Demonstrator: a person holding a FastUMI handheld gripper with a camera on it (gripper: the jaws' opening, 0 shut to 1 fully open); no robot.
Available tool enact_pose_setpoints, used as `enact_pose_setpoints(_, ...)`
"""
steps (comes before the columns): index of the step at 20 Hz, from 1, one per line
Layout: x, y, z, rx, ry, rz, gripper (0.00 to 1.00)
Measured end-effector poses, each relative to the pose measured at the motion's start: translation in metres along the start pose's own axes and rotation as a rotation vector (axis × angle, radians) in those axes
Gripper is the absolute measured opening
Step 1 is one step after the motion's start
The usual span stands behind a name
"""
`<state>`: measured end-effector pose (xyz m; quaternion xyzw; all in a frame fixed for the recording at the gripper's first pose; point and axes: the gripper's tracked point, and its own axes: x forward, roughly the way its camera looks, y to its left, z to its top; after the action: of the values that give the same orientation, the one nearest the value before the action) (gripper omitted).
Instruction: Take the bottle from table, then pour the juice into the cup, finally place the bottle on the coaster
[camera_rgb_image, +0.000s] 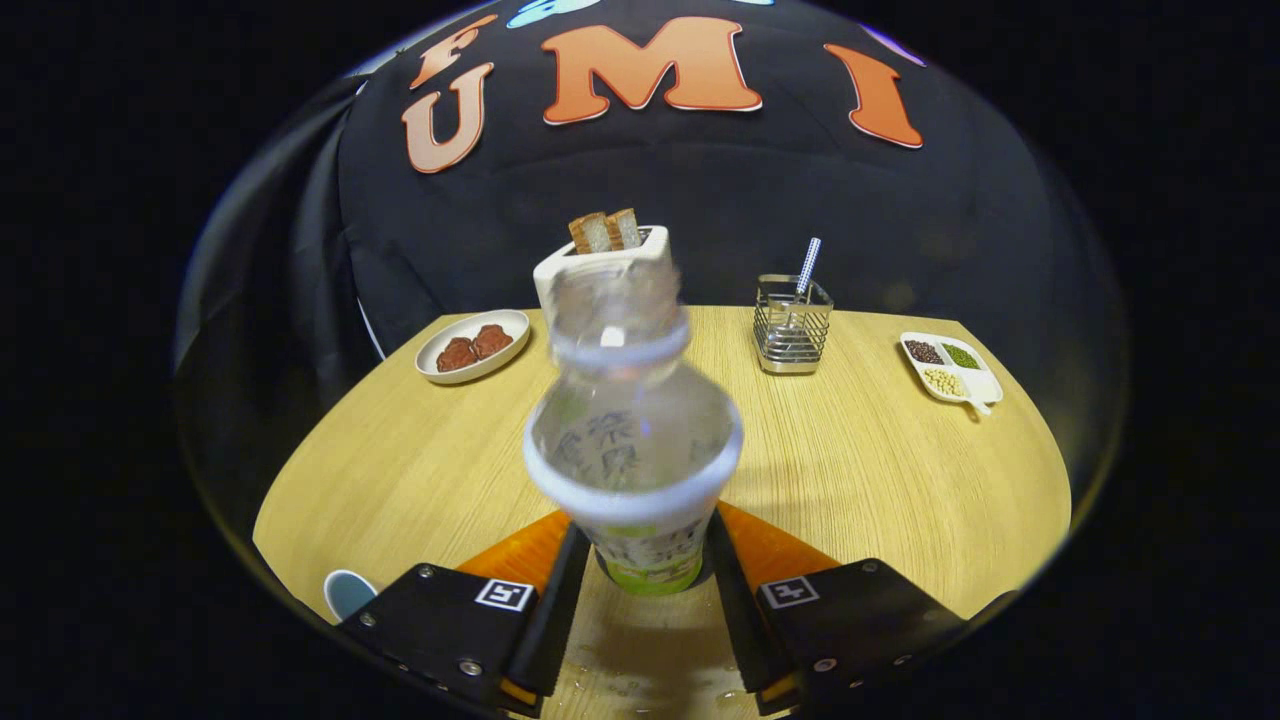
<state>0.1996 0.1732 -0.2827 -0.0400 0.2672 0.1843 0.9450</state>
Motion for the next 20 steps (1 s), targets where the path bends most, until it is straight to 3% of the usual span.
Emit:
enact_pose_setpoints(3,-0.023,0.0,0.019,-0.001,-0.037,-0.009,0.84)
enact_pose_setpoints(7,-0.066,-0.002,0.055,-0.018,-0.108,-0.019,0.98)
enact_pose_setpoints(14,-0.16,-0.031,0.127,0.042,-0.251,-0.086,0.97)
enact_pose_setpoints(20,-0.237,-0.049,0.15,0.036,-0.318,-0.198,0.97)
